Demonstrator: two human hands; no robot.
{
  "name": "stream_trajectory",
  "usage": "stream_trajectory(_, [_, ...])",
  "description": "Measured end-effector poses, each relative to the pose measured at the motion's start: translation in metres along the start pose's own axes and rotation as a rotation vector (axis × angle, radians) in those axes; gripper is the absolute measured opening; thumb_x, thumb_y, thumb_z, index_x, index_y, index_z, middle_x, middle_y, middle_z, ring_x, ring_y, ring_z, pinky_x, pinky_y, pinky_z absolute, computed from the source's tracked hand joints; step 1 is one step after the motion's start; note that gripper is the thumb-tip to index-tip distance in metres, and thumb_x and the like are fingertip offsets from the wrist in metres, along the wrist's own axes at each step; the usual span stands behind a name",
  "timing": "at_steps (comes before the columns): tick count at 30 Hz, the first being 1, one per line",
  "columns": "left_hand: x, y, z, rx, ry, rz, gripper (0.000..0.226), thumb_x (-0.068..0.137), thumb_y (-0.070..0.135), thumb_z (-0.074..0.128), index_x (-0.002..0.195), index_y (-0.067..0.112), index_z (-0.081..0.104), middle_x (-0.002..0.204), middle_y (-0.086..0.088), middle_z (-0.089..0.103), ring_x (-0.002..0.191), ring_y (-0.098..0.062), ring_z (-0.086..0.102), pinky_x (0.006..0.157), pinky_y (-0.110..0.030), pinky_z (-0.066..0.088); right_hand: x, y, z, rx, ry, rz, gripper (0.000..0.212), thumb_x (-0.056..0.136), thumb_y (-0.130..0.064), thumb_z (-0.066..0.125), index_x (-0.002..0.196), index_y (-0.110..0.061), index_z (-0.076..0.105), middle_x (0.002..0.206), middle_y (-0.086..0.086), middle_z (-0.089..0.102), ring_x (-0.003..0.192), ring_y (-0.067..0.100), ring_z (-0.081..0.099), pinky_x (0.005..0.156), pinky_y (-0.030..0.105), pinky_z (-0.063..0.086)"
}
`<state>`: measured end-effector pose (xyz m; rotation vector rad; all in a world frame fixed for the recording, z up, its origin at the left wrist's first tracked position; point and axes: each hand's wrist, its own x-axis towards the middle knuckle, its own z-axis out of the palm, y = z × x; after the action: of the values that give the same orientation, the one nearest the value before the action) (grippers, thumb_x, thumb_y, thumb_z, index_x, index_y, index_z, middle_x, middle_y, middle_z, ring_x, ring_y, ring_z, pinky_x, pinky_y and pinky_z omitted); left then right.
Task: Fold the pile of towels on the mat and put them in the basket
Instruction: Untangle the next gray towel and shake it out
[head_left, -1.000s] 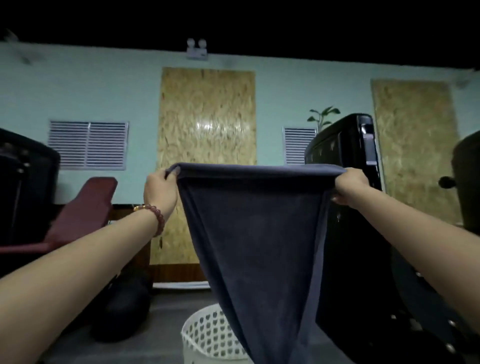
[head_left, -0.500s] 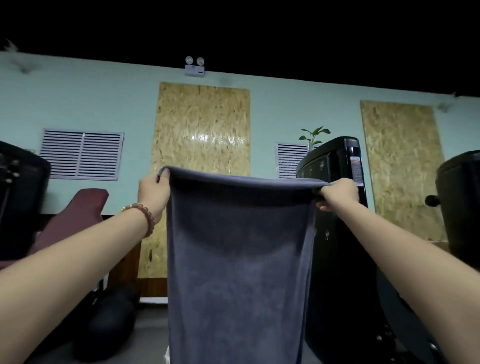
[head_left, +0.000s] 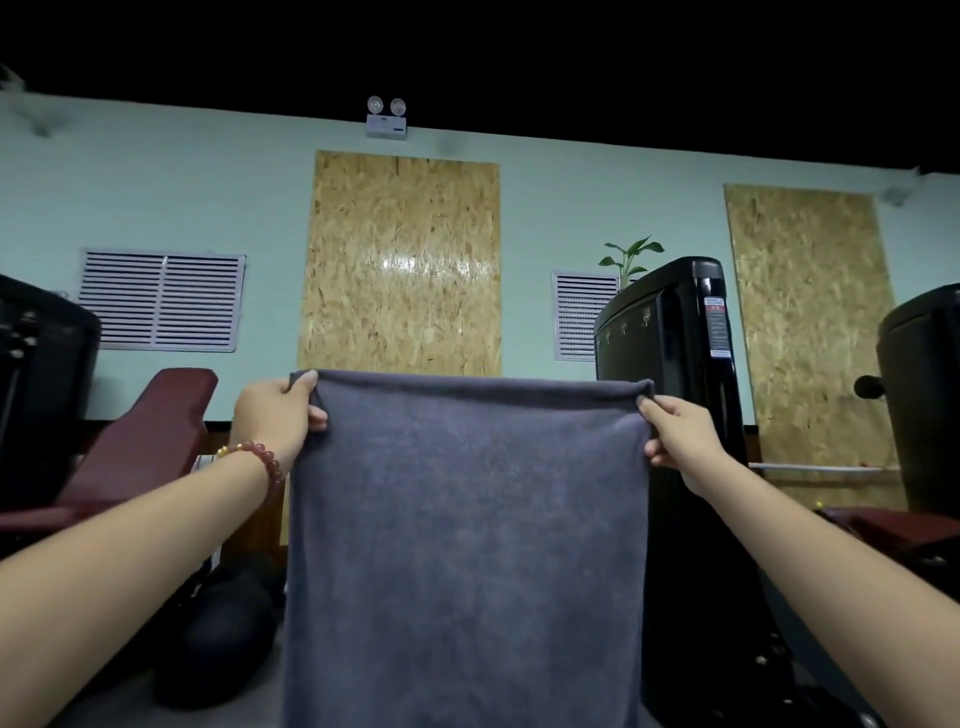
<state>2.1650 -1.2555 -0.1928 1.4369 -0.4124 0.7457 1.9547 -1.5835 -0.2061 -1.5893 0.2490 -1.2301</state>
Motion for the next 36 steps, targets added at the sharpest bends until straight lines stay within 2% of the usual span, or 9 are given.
stream_trajectory(3, [0.005, -0.026, 0.012, -0.127, -0.132, -0.172, 0.030, 0.094, 0.027, 0.054, 0.081, 0.002, 0.065, 0.057, -0.003, 0.069, 0.069, -0.026, 0.066, 0.075, -0.036, 0.053, 0.003, 0.019, 0.004, 0.103, -0.003, 0.134, 0.025, 0.096, -0.021, 0.052, 0.117, -0.007, 0.056, 0.087, 0.010, 0.059, 0.040, 0.012, 0.060, 0.037, 0.018, 0.048])
stream_trajectory(6, [0.004, -0.035, 0.025, -0.188, -0.193, -0.253, 0.021, 0.099, 0.022, 0.042, 0.098, 0.005, 0.056, 0.099, -0.013, 0.068, 0.088, -0.028, 0.064, 0.082, -0.035, 0.051, 0.010, 0.029, 0.016, 0.284, 0.034, 0.270, 0.039, 0.099, -0.019, 0.047, 0.133, -0.001, 0.043, 0.124, 0.011, 0.048, 0.082, 0.032, 0.066, 0.063, 0.029, 0.058])
stream_trajectory(9, [0.010, -0.020, 0.036, -0.180, -0.197, -0.146, 0.026, 0.100, 0.016, 0.035, 0.109, 0.008, 0.057, 0.115, -0.016, 0.063, 0.106, -0.029, 0.059, 0.096, -0.037, 0.045, 0.019, 0.020, 0.028, 0.355, 0.052, 0.226, 0.040, 0.101, -0.018, 0.039, 0.137, 0.000, 0.039, 0.138, 0.015, 0.046, 0.112, 0.033, 0.057, 0.088, 0.031, 0.045])
stream_trajectory(15, [0.009, 0.013, 0.034, -0.130, -0.268, 0.135, 0.028, 0.100, 0.016, 0.041, 0.119, 0.013, 0.060, 0.112, -0.002, 0.058, 0.105, -0.016, 0.052, 0.085, -0.027, 0.042, 0.014, -0.015, 0.035, 0.468, -0.016, 0.013, 0.023, 0.101, -0.014, 0.037, 0.087, -0.013, 0.055, 0.102, 0.008, 0.059, 0.081, 0.009, 0.057, 0.067, 0.014, 0.047])
stream_trajectory(18, [-0.003, 0.001, 0.024, -0.145, -0.275, 0.188, 0.028, 0.098, 0.014, 0.045, 0.122, 0.012, 0.061, 0.114, 0.002, 0.059, 0.108, -0.011, 0.052, 0.090, -0.023, 0.040, -0.005, -0.015, 0.030, 0.390, -0.028, -0.018, 0.021, 0.100, -0.019, 0.044, 0.084, -0.015, 0.058, 0.090, 0.002, 0.064, 0.081, 0.008, 0.061, 0.057, 0.009, 0.048])
stream_trajectory(21, [-0.030, -0.019, 0.007, -0.059, -0.303, 0.207, 0.019, 0.097, 0.019, 0.048, 0.100, 0.020, 0.067, 0.100, 0.003, 0.064, 0.099, -0.009, 0.057, 0.085, -0.023, 0.042, -0.038, -0.001, 0.021, 0.296, -0.029, 0.008, 0.020, 0.099, -0.022, 0.046, 0.084, -0.016, 0.059, 0.090, 0.005, 0.065, 0.080, 0.015, 0.064, 0.064, 0.015, 0.051])
stream_trajectory(26, [-0.113, -0.091, -0.027, -0.069, -0.383, 0.054, 0.034, 0.098, 0.023, 0.046, 0.072, 0.015, 0.066, 0.074, 0.002, 0.069, 0.076, -0.012, 0.065, 0.075, -0.026, 0.049, -0.129, 0.066, 0.003, 0.020, -0.079, 0.085, 0.024, 0.098, -0.022, 0.046, 0.081, -0.019, 0.063, 0.082, -0.001, 0.064, 0.076, 0.012, 0.058, 0.067, 0.023, 0.044])
stream_trajectory(31, [-0.209, -0.174, -0.060, 0.044, -0.518, -0.117, 0.037, 0.097, 0.019, 0.048, 0.062, 0.010, 0.055, 0.052, 0.001, 0.052, 0.047, 0.001, 0.046, 0.051, -0.016, 0.037, -0.220, 0.144, -0.011, -0.160, -0.196, 0.226, 0.020, 0.094, -0.017, 0.054, 0.077, -0.019, 0.064, 0.065, -0.009, 0.061, 0.055, 0.001, 0.051, 0.056, 0.015, 0.042])
stream_trajectory(36, [-0.294, -0.267, -0.093, 0.242, -0.647, -0.368, 0.031, 0.092, 0.013, 0.056, 0.062, 0.005, 0.051, 0.060, -0.007, 0.043, 0.053, -0.010, 0.035, 0.048, -0.022, 0.029, -0.295, 0.237, -0.024, -0.344, -0.336, 0.367, 0.019, 0.095, -0.015, 0.053, 0.079, -0.009, 0.062, 0.078, -0.002, 0.059, 0.075, 0.005, 0.051, 0.071, 0.015, 0.042])
